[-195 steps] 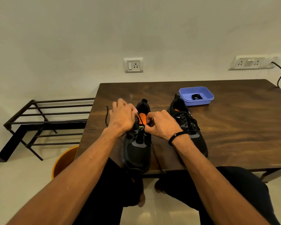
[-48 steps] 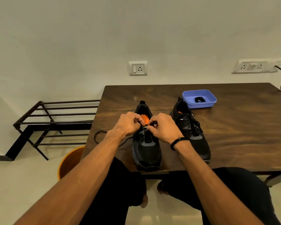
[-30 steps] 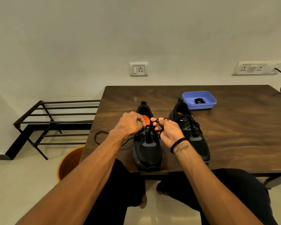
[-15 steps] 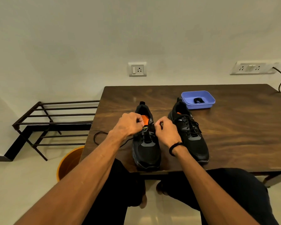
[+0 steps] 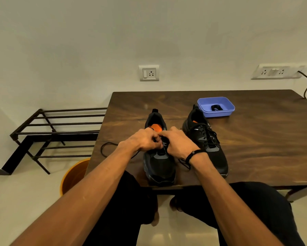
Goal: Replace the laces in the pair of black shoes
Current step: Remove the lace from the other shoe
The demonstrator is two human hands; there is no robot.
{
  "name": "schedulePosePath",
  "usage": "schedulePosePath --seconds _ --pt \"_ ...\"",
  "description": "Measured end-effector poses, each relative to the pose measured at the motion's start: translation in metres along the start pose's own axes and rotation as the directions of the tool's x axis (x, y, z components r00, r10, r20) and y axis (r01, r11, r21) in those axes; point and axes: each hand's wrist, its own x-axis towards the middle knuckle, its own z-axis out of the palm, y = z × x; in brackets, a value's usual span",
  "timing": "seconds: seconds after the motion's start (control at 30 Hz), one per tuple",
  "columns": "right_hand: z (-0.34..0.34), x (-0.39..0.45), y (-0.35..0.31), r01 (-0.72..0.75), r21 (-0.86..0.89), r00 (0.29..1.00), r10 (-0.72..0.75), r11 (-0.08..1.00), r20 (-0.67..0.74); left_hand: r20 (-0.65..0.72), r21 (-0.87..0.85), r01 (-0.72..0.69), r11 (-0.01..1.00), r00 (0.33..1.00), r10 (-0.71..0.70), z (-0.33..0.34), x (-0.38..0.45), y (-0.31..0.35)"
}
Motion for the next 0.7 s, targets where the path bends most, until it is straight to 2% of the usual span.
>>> schedulePosePath --seconds 0.13,0.2,0.23,0.3,0.37,0.4,0.43,0.47,0.53,0.57,0.63,0.7 --pt "-0.002 -0.003 0.003 0.021 -0.021 0.994 -0.023 1.0 -0.109 -0.015 -0.116 0.037 0.993 0.999 -0.039 0.001 0.001 0.004" --pt "-0.007 -0.006 0.003 0.012 -0.048 0.99 -0.019 0.999 -0.138 0.006 -0.269 0.106 0.957 0.994 -0.108 0.001 -0.004 0.006" --pt "-0.009 -0.008 0.003 0.002 -0.075 0.989 -0.013 0.997 -0.146 0.009 -0.386 0.146 0.911 0.988 -0.155 0.0 -0.008 0.005" --pt "-0.017 -0.009 0.004 -0.036 -0.137 0.988 0.015 0.99 -0.152 0.001 -0.63 0.203 0.749 0.965 -0.261 -0.002 -0.014 0.003" --pt "-0.025 -0.008 0.009 -0.049 -0.131 0.987 0.027 0.99 -0.16 0.008 -0.756 0.236 0.611 0.936 -0.351 -0.004 -0.018 0.004" --pt "-0.03 -0.006 0.01 -0.042 -0.116 0.986 0.022 0.992 -0.167 0.013 -0.761 0.255 0.596 0.925 -0.38 -0.006 -0.021 0.005" --pt "-0.034 -0.005 0.01 -0.031 -0.116 0.986 0.012 0.993 -0.164 0.027 -0.732 0.283 0.619 0.921 -0.388 -0.007 -0.023 0.009" --pt "-0.038 -0.006 0.008 -0.019 -0.133 0.989 -0.002 0.991 -0.15 0.049 -0.657 0.311 0.686 0.926 -0.373 -0.006 -0.024 0.011" --pt "-0.044 -0.013 0.003 0.014 -0.203 0.994 -0.036 0.979 -0.107 0.067 -0.373 0.311 0.874 0.949 -0.309 -0.003 -0.023 0.018" --pt "-0.045 -0.017 0.003 0.032 -0.248 0.995 -0.054 0.968 -0.085 0.028 -0.2 0.273 0.941 0.962 -0.273 0.001 -0.021 0.023" --pt "-0.043 -0.021 0.011 0.047 -0.293 0.994 -0.073 0.955 -0.078 -0.126 0.018 0.204 0.979 0.971 -0.201 0.007 -0.018 0.032" --pt "-0.04 -0.025 0.019 0.03 -0.268 0.991 -0.064 0.963 -0.119 -0.232 0.092 0.122 0.988 0.968 -0.098 0.011 -0.021 0.043"
